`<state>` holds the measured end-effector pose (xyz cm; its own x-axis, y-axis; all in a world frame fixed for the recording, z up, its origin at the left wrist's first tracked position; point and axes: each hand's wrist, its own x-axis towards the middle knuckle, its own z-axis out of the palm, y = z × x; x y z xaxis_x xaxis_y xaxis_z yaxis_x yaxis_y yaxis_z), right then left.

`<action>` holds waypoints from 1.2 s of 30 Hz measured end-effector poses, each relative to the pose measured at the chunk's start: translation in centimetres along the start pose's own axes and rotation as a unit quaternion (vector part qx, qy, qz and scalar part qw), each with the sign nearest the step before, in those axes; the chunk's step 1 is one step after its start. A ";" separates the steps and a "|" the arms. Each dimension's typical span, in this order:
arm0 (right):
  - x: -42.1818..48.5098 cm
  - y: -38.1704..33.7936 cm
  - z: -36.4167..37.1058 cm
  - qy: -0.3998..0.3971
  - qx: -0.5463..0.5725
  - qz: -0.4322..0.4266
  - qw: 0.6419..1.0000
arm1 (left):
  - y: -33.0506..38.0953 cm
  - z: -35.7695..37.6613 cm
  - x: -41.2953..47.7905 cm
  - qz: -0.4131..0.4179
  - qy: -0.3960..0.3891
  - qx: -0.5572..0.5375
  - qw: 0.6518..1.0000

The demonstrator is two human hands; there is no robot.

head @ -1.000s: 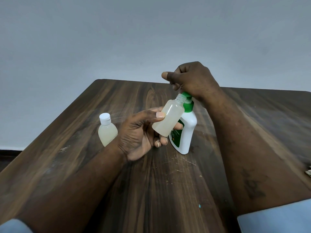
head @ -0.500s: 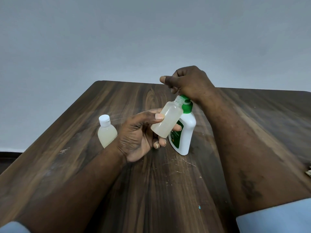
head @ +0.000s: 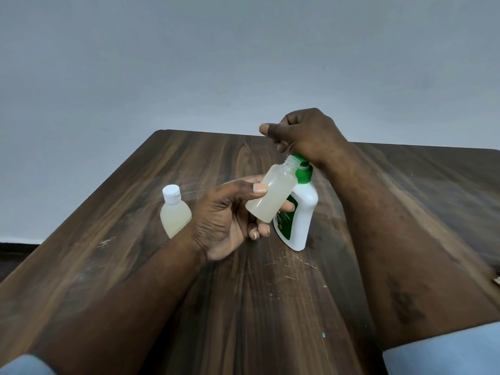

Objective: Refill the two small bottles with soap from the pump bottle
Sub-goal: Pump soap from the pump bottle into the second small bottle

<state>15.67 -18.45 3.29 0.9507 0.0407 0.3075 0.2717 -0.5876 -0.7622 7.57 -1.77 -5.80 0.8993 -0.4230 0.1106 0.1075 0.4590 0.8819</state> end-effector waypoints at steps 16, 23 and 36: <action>0.0 -0.3 -0.4 0.005 0.005 -0.014 1.000 | 0.1 0.2 0.0 0.011 -0.027 0.003 1.000; 0.0 0.1 -0.1 -0.012 0.010 0.005 1.000 | -0.2 -0.1 0.1 0.003 -0.012 0.000 1.000; -0.1 -0.4 -0.4 0.001 0.002 -0.015 1.000 | 0.1 0.1 0.1 0.013 -0.027 -0.006 1.000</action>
<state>15.37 -18.58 3.80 0.9416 0.0567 0.3319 0.3013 -0.5822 -0.7552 7.61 -1.84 -5.65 0.8782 -0.4511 0.1586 0.0886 0.4795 0.8730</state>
